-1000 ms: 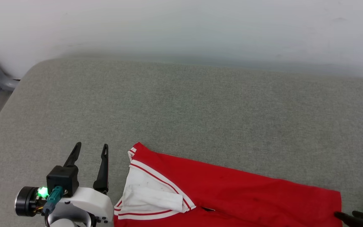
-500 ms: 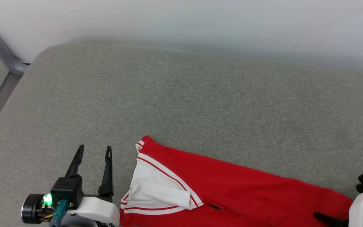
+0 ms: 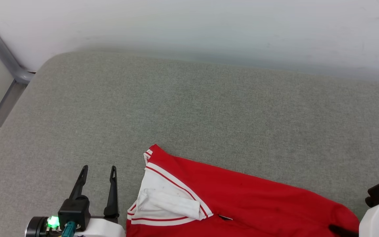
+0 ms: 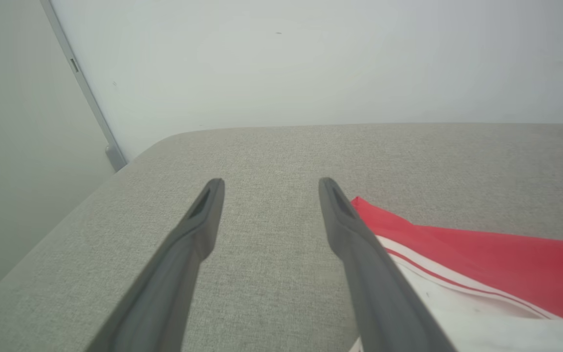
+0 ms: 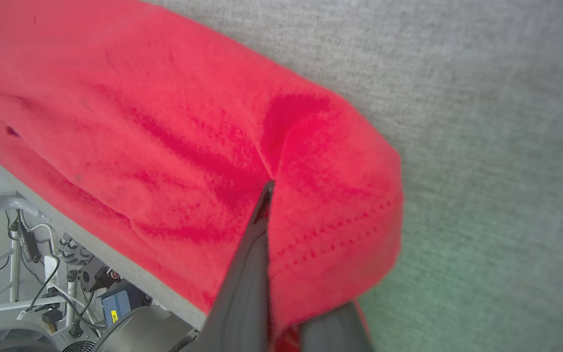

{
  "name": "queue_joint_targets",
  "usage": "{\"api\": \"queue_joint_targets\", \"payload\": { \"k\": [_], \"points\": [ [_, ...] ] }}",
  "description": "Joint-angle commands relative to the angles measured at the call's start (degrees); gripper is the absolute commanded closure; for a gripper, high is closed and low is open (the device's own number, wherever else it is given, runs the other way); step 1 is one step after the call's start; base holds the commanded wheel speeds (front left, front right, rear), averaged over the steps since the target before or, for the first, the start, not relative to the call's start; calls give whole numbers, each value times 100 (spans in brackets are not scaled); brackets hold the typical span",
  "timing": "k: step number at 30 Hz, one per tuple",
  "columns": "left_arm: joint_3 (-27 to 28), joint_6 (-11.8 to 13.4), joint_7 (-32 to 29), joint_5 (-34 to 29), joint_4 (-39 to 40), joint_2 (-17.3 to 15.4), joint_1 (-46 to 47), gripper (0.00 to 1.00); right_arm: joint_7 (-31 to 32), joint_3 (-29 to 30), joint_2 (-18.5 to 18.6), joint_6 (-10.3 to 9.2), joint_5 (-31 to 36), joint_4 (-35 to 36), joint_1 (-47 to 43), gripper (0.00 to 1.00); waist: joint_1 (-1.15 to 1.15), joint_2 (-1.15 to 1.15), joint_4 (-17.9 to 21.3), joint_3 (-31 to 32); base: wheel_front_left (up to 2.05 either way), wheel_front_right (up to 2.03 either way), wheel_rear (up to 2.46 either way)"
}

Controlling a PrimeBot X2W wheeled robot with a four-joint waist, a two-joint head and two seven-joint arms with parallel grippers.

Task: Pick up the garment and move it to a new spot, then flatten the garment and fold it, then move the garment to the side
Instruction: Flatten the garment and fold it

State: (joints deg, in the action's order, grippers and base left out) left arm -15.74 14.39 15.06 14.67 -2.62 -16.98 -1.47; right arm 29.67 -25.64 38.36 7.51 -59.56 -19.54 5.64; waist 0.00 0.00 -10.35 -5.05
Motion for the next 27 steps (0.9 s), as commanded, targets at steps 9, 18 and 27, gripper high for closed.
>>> {"api": "queue_joint_targets", "payload": {
  "k": [9, 18, 27],
  "points": [
    [361, -270, 15, -473, -109, 262, -342, 0, -316, 133, 538, -8, -166, -371, 61, 100, 0, 0, 146, 276, 0, 0, 0],
    [568, -471, 15, -757, -194, 428, -461, 0, -355, 400, 926, -8, -32, -1142, 306, 100, 0, 0, 232, 428, 0, 0, 0],
    [734, -612, 15, -877, -263, 593, -628, 0, -70, 456, 819, -5, -488, -347, 55, 100, 0, 0, 352, 570, 0, 0, 0]
  ]
}}
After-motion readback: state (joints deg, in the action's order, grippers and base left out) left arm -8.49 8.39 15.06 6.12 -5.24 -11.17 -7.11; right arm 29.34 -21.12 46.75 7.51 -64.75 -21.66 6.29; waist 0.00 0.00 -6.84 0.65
